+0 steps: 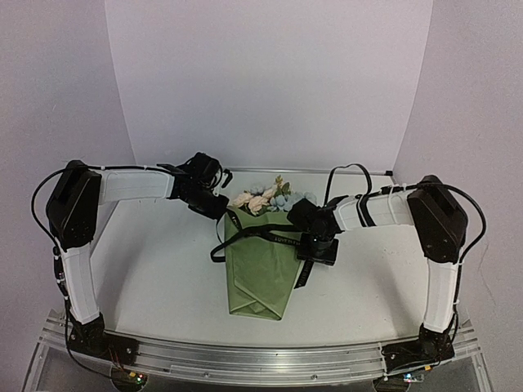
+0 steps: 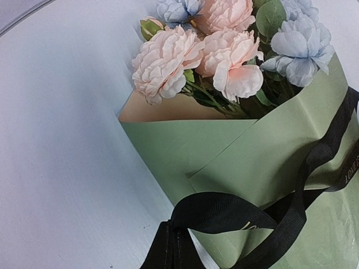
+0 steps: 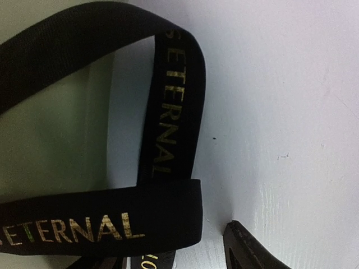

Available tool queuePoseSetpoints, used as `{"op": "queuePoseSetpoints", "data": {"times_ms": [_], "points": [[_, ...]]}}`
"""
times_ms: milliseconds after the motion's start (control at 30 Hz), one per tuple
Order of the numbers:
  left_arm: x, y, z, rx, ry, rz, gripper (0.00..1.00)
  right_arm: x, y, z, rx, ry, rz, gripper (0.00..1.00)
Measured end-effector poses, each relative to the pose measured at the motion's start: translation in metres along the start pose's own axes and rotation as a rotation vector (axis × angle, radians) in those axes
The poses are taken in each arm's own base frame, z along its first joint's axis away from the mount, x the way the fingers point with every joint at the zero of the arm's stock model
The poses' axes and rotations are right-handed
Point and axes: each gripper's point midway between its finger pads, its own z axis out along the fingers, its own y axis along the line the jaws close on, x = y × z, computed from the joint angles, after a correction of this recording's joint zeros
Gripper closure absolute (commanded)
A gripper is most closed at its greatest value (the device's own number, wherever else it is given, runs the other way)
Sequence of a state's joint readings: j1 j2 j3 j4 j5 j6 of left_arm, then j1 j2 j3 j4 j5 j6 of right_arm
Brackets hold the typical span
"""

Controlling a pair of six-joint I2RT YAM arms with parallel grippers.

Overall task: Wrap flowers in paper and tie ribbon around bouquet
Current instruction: Tie the ribbon around the folded bouquet.

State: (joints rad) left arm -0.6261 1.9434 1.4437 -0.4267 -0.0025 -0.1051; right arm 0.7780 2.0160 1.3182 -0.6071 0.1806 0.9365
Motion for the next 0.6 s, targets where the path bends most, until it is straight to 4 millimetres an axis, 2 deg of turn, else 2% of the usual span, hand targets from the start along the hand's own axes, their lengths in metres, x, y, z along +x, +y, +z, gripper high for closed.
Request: {"op": "queuePoseSetpoints", "data": {"times_ms": [267,433,533,600], "points": [[0.000,0.001,0.000,-0.001,0.000,-0.001,1.00,0.006,-0.001,-0.001,0.001,-0.008,-0.015,0.70],[0.000,0.001,0.000,-0.001,-0.001,-0.001,1.00,0.011,-0.006,-0.003,0.002,-0.001,-0.037,0.77],[0.000,0.001,0.000,-0.001,0.000,-0.002,1.00,0.013,-0.005,-0.004,-0.007,0.007,-0.044,0.87],[0.000,0.001,0.000,-0.001,0.000,-0.002,1.00,0.015,-0.005,-0.004,-0.013,0.015,-0.053,0.89]]}}
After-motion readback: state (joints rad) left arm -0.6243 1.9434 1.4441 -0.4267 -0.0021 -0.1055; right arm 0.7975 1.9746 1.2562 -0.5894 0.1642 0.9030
